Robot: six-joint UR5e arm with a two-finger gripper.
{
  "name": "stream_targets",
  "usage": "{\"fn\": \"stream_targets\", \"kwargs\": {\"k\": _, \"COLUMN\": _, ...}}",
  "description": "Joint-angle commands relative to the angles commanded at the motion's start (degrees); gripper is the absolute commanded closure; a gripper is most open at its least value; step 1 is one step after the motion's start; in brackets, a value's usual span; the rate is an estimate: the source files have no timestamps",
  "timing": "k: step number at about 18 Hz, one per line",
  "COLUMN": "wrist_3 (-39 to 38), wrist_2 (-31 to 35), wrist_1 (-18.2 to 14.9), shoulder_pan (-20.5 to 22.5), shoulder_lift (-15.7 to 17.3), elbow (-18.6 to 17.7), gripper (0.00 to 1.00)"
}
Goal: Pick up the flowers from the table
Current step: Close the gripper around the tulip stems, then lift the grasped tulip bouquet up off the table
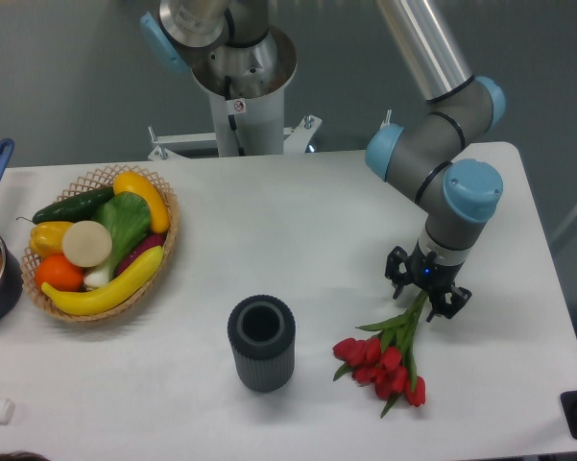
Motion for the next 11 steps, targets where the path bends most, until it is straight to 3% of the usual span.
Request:
{"fn": "stream_targets", "kwargs": {"k": 5, "wrist_3": -0.3, "wrist_2": 0.0, "wrist_1": -0.1, "shoulder_pan": 0.0, "shoulder_lift": 0.3, "elbow": 0.4, "gripper": 0.70}}
{"fn": "stream_targets", "kwargs": {"k": 11, "wrist_3": -0.3, "wrist_2": -0.1, "wrist_1": -0.4, "shoulder_pan": 0.3, "shoulder_lift": 0.7, "elbow": 0.5, "gripper": 0.85}}
